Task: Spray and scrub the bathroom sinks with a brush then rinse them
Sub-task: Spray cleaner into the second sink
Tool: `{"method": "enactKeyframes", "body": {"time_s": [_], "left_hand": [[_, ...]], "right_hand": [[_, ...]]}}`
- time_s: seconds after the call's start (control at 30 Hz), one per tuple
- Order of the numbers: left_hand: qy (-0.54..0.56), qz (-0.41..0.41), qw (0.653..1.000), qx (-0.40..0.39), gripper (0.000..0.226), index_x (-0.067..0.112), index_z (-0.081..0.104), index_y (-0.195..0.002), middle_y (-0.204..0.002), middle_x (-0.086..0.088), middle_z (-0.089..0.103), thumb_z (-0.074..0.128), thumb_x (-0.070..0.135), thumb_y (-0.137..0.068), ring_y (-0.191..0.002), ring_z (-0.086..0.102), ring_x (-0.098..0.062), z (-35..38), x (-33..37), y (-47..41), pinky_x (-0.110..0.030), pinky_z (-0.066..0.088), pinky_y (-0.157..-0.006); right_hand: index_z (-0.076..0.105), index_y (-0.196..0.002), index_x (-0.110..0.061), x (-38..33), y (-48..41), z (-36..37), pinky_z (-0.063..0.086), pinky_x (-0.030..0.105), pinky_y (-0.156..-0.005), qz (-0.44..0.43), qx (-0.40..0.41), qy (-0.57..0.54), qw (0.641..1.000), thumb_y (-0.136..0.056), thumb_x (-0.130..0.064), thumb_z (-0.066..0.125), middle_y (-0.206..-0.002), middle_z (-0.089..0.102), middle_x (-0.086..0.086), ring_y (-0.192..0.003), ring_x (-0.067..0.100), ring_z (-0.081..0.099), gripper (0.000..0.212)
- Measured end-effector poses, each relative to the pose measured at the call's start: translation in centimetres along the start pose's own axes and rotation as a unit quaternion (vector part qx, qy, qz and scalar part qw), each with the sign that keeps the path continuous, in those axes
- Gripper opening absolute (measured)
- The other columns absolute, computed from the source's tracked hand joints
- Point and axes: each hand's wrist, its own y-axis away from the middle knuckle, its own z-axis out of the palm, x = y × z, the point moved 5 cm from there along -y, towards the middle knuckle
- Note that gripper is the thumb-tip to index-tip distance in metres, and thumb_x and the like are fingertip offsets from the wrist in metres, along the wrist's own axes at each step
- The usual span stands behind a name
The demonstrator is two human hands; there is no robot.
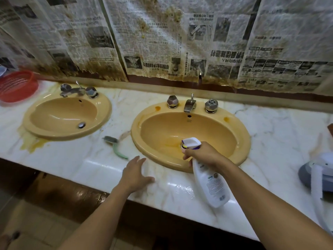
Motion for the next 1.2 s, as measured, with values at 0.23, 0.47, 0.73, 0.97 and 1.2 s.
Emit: {"method": "enactKeyframes", "body": {"time_s": [0.23,0.47,0.73,0.97,1.2], "left_hand": [[-0.044,-0.02,0.997,-0.054,0.126,0.039,-0.008,-0.163,-0.167,0.004,-0.032,0.074,0.074,-0.075,-0.156,-0.024,-0.02,2.8,-0.6,-0.1,-0.06,-0.008,-0.124],[-0.051,-0.043,0.995,-0.073,0.131,0.038,-0.01,-0.163,-0.167,0.006,-0.033,0.079,0.069,-0.073,-0.156,-0.025,-0.02,2.5,-0.2,-0.5,-0.061,-0.005,-0.123],[-0.058,-0.045,0.993,-0.09,0.13,0.037,-0.013,-0.163,-0.166,0.005,-0.035,0.078,0.069,-0.076,-0.155,-0.026,-0.021,2.4,0.1,-0.4,-0.062,-0.005,-0.123],[-0.043,-0.053,0.994,-0.084,0.132,0.036,-0.011,-0.163,-0.166,0.003,-0.035,0.082,0.065,-0.074,-0.156,-0.026,-0.021,2.3,0.2,-0.2,-0.061,-0.005,-0.123],[-0.065,-0.122,0.985,-0.104,0.153,0.032,-0.029,-0.158,-0.16,-0.005,-0.046,0.086,0.069,-0.064,-0.151,-0.034,-0.033,1.6,0.6,-0.5,-0.067,0.001,-0.122]], "right_hand": [[0.068,-0.081,-0.018,1.2,-0.4,-0.7,0.05,0.03,-0.067,0.019,0.035,0.07,0.997,-0.089,-0.032,0.07,-0.066,0.073,0.001,-0.056,0.014,0.064,0.017],[0.066,-0.114,-0.012,1.7,-0.9,-0.2,0.058,0.036,-0.068,0.03,-0.032,-0.013,0.999,-0.09,-0.036,0.075,-0.092,0.077,0.01,-0.069,0.029,0.072,0.035],[0.066,-0.081,-0.018,2.4,-1.9,-0.8,0.057,0.036,-0.078,0.053,0.06,0.073,0.994,-0.086,-0.039,0.07,-0.073,0.073,0.006,-0.065,0.02,0.067,0.022],[0.071,-0.084,-0.006,3.8,-0.6,-1.7,0.058,0.037,-0.08,0.086,0.032,0.033,0.995,-0.089,-0.044,0.073,-0.079,0.077,0.011,-0.067,0.023,0.07,0.038],[0.072,-0.095,-0.006,5.1,-0.1,-4.1,0.048,0.032,-0.068,0.103,0.09,0.066,0.988,-0.084,-0.041,0.075,-0.084,0.074,0.015,-0.069,0.022,0.064,0.036]]}}
